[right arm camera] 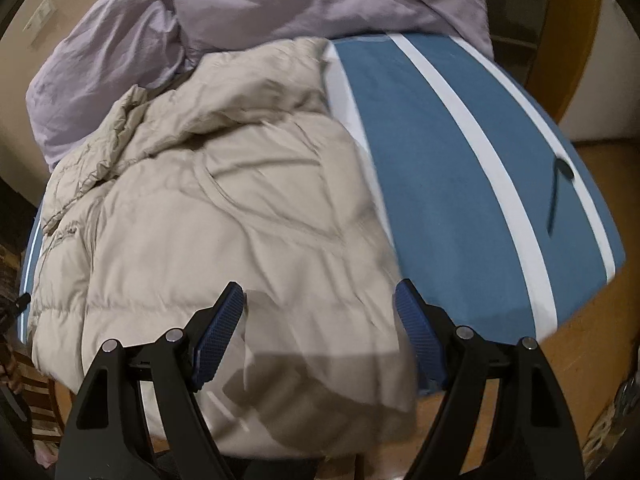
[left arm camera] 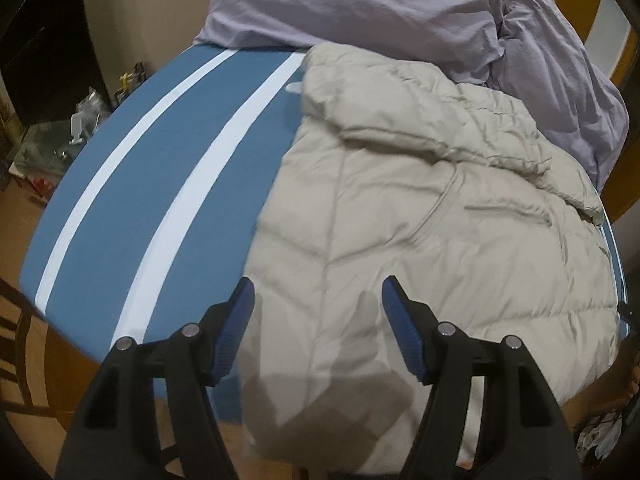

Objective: Fold large clothes

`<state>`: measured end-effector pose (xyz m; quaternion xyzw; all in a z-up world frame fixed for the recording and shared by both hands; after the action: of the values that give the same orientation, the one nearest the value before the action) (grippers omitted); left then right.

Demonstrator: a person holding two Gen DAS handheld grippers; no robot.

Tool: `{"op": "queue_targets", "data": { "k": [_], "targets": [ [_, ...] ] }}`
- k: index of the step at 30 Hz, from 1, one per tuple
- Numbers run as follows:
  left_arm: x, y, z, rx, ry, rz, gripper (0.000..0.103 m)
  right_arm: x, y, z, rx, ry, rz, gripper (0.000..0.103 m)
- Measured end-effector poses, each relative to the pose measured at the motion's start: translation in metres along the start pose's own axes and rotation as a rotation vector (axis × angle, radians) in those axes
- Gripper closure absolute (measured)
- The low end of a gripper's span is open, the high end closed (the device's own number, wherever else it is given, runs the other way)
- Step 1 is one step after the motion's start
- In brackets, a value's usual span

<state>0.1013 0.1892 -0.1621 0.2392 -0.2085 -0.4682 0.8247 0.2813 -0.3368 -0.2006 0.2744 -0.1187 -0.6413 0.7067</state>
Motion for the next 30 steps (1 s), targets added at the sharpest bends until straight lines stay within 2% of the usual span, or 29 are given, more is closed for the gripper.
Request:
{"op": "queue_targets", "data": {
  "k": [6, 12, 17, 21, 26, 30],
  "targets": [
    [-0.016, -0.018, -0.005, -0.032, -0.004, 0.055, 0.033, 0.018, -0.025, 0.000, -0.044, 0.056, -0.085, 0.023],
    [-0.022, -0.027, -0.007, -0.043, -0.022, 0.073, 0.032, 0.020, -0.037, -0.005, -0.074, 0.097, -0.106, 0.023],
    [-0.018, -0.034, -0.008, -0.055, -0.053, 0.098, 0.032, 0.020, -0.040, -0.005, -0.076, 0.142, -0.113, 0.030],
    [-0.016, -0.039, -0.007, -0.053, -0.076, 0.108, 0.038, 0.019, -0.041, -0.004, -0.071, 0.161, -0.112, 0.036],
    [-0.009, -0.043, -0.004, -0.046, -0.109, 0.128, 0.054, 0.016, -0.045, -0.003, -0.070, 0.209, -0.146, 0.054],
    [-0.004, -0.043, 0.001, -0.039, -0.123, 0.128, 0.067, 0.011, -0.047, 0.000, -0.056, 0.254, -0.166, 0.080]
  ]
}}
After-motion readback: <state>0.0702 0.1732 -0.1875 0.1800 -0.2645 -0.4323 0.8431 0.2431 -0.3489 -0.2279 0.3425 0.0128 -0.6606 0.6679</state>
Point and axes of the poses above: each gripper's, at about its wrist camera, not at the fingertips, and z roughly against the way its jaws point, x to its right, y to its top, the point moved 9 cm from there along -z, roughly the way its jaws point, and after that the axes turned 6 degrees about x, right-handed, at the moved point
